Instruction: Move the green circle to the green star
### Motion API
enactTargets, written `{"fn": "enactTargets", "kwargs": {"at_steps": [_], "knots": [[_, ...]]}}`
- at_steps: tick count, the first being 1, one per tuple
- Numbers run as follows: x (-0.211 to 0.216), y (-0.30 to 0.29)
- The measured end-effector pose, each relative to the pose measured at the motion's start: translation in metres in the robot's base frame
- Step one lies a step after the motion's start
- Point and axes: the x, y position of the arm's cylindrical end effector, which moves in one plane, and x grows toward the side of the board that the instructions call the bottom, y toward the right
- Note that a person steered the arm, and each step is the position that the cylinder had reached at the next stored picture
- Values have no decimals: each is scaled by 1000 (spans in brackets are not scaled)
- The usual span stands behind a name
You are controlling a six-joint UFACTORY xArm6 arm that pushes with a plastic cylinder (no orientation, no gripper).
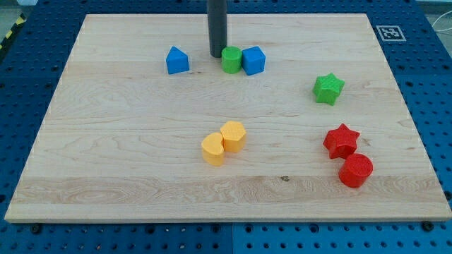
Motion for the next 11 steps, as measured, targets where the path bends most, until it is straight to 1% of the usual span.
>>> {"fn": "enactTargets", "kwargs": {"at_steps": [2, 4, 5, 6, 7, 8, 11], "knots": [[42, 12], [63, 3], [68, 18], [68, 58], [68, 85], [68, 101], [68, 121]]}}
